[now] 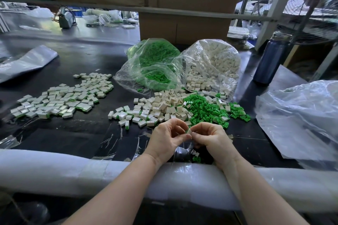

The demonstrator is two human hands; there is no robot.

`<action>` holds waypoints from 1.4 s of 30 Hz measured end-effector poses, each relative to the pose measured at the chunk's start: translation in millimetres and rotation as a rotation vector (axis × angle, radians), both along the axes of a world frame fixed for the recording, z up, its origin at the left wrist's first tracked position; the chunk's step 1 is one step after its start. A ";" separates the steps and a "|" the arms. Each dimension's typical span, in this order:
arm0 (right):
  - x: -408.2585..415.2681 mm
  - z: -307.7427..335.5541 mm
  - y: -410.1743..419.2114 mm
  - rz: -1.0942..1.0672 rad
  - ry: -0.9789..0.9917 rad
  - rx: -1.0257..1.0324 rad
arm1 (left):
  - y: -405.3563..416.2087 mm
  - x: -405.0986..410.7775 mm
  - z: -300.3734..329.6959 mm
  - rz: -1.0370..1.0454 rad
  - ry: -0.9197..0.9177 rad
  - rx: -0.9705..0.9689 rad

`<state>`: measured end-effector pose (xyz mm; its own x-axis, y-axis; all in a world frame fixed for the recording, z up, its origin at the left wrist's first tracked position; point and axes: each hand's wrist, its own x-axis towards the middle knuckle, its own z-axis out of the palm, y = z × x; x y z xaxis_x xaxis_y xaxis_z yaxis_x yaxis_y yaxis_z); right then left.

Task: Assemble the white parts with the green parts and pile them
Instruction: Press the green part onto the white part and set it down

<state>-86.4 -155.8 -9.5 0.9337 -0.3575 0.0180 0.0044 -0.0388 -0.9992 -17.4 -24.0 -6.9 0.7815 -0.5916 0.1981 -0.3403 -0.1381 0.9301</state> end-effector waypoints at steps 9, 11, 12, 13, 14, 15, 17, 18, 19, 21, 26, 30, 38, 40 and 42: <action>1.0 -0.3 0.6 -0.013 0.002 0.016 | -1.2 3.0 -4.5 -0.024 -0.012 0.016; 1.2 -0.2 1.2 -0.021 0.003 0.017 | -1.4 2.7 -4.7 -0.030 -0.010 0.015; 1.2 0.0 1.4 -0.022 0.004 0.016 | -1.4 2.6 -4.7 -0.032 -0.010 0.014; 1.0 0.2 1.5 -0.021 0.005 0.015 | -1.5 2.3 -4.6 -0.033 -0.012 0.014; 0.9 0.4 1.5 -0.020 0.006 0.013 | -1.4 2.1 -4.4 -0.034 -0.016 0.015; 0.8 0.5 1.5 -0.018 0.007 0.011 | -1.3 1.9 -4.2 -0.035 -0.020 0.017; 0.4 1.0 1.5 -0.015 0.009 0.013 | -1.2 1.6 -4.1 -0.035 -0.026 0.024; 0.1 1.3 1.5 -0.013 0.010 0.015 | -1.1 1.3 -3.8 -0.035 -0.026 0.025; 0.0 1.6 1.6 -0.011 0.010 0.016 | -1.1 1.1 -3.4 -0.034 -0.024 0.024; -0.4 2.3 1.8 -0.005 0.009 0.016 | -1.3 0.4 -2.7 -0.032 -0.020 0.020; -1.0 3.5 2.5 0.022 0.010 0.022 | -0.1 -0.8 -1.4 -0.035 0.005 -0.007; -1.9 3.7 1.9 0.026 0.010 0.038 | 0.6 -0.3 -1.1 -0.048 0.033 -0.033; -1.2 2.6 0.4 0.018 0.020 0.044 | -1.3 1.3 -8.1 -0.054 -0.039 0.064; -1.0 2.3 0.2 0.011 0.016 0.050 | -1.6 0.9 -9.5 -0.039 -0.075 0.096; -1.2 2.6 0.1 0.004 0.004 0.056 | -1.6 0.5 -9.5 -0.031 -0.085 0.100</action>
